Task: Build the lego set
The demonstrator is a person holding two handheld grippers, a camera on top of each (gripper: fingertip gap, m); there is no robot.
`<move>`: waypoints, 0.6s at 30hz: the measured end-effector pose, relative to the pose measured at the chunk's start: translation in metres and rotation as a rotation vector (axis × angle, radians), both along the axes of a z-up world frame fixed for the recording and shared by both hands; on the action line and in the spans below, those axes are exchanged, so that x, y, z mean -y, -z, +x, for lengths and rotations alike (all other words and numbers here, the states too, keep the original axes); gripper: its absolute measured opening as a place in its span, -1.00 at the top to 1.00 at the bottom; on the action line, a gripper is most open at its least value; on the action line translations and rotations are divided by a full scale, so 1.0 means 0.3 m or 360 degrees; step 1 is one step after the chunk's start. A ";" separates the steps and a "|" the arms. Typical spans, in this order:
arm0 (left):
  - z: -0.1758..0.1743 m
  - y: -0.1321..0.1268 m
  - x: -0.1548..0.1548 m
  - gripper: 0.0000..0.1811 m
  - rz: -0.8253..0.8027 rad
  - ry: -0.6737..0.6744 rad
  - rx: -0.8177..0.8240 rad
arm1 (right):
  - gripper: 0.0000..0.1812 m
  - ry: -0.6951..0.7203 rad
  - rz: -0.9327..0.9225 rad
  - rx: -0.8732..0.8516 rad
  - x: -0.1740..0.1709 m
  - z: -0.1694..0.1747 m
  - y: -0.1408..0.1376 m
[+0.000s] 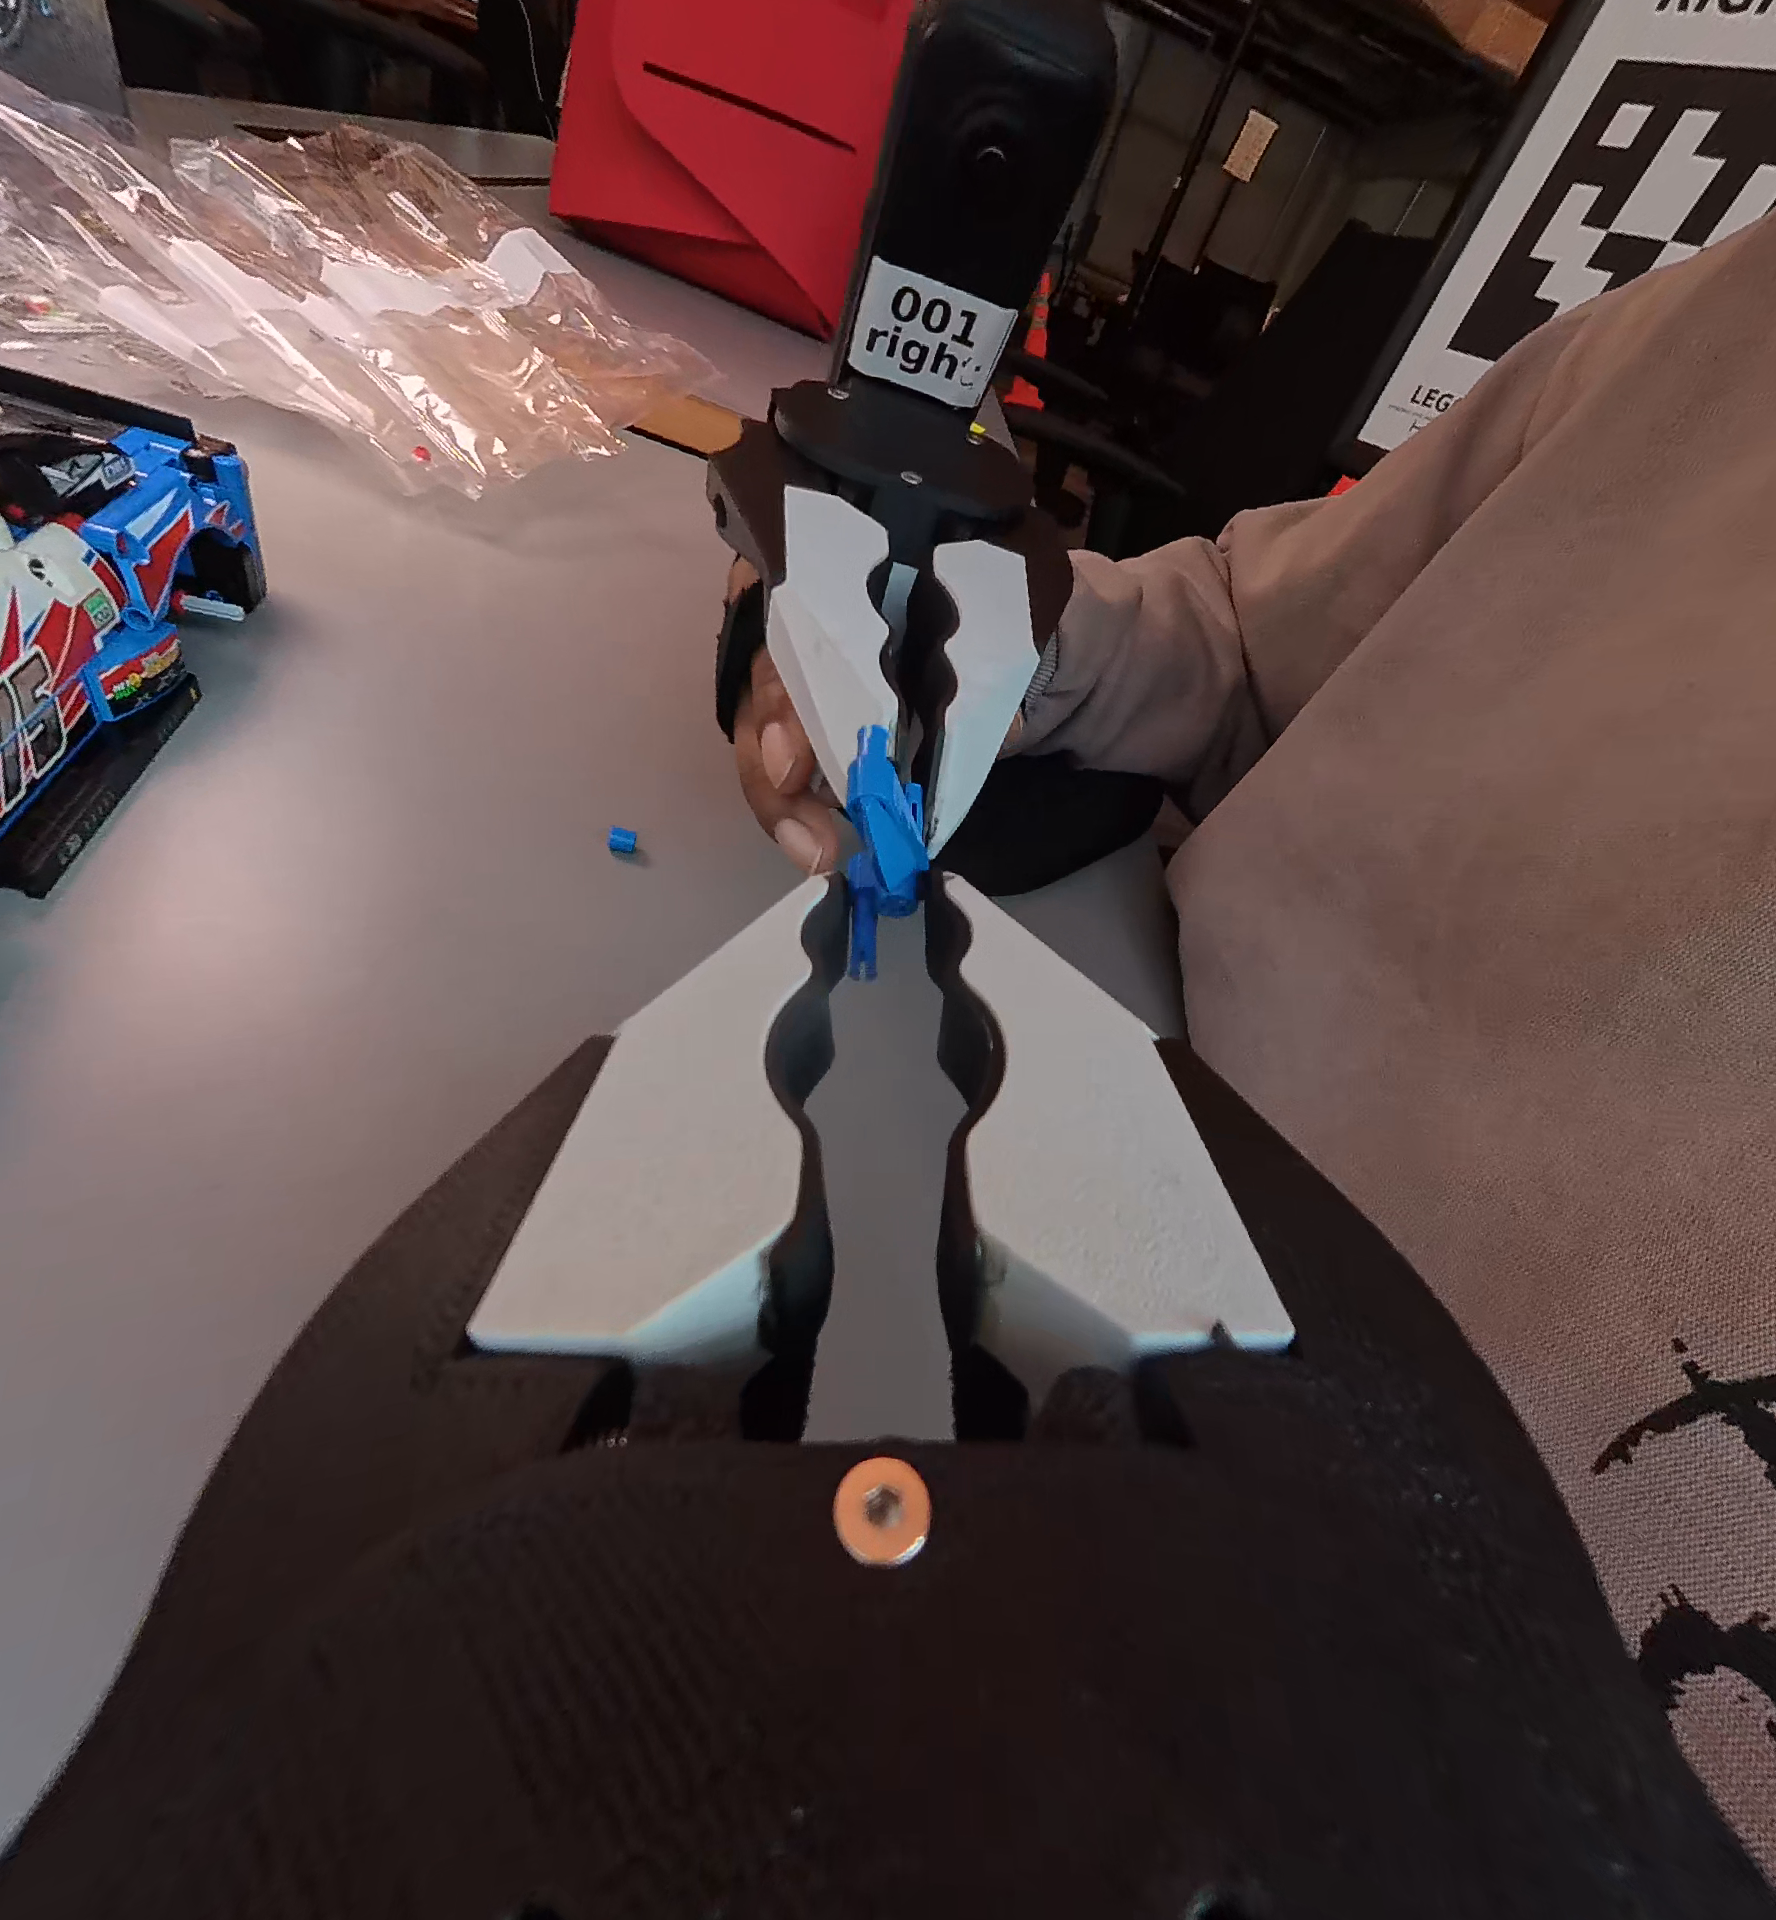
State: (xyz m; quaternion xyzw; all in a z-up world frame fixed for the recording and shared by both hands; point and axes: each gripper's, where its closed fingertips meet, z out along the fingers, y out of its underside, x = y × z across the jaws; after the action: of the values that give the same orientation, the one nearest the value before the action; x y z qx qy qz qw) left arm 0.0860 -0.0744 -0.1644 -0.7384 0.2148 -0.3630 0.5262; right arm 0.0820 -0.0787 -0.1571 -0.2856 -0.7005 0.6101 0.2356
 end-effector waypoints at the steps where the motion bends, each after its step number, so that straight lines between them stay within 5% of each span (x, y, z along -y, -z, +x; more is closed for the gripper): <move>1: 0.000 -0.003 -0.001 0.86 0.0011 -0.0005 -0.0015 | 0.98 -0.0003 0.0004 0.0002 -0.001 0.000 0.000; 15: 0.007 -0.034 0.003 0.87 0.0062 0.0005 -0.0015 | 0.98 -0.0048 0.0005 0.0002 -0.007 0.017 -0.019; 18: -0.054 -0.032 0.008 0.98 0.0066 -0.0074 -0.0035 | 0.99 0.0026 -0.0092 -0.0067 -0.089 0.035 -0.072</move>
State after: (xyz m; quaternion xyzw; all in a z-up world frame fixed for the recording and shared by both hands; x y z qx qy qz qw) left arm 0.0697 -0.0769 -0.1548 -0.7360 0.2110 -0.3380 0.5473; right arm 0.0925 -0.0520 -0.1354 -0.2851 -0.6752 0.6339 0.2468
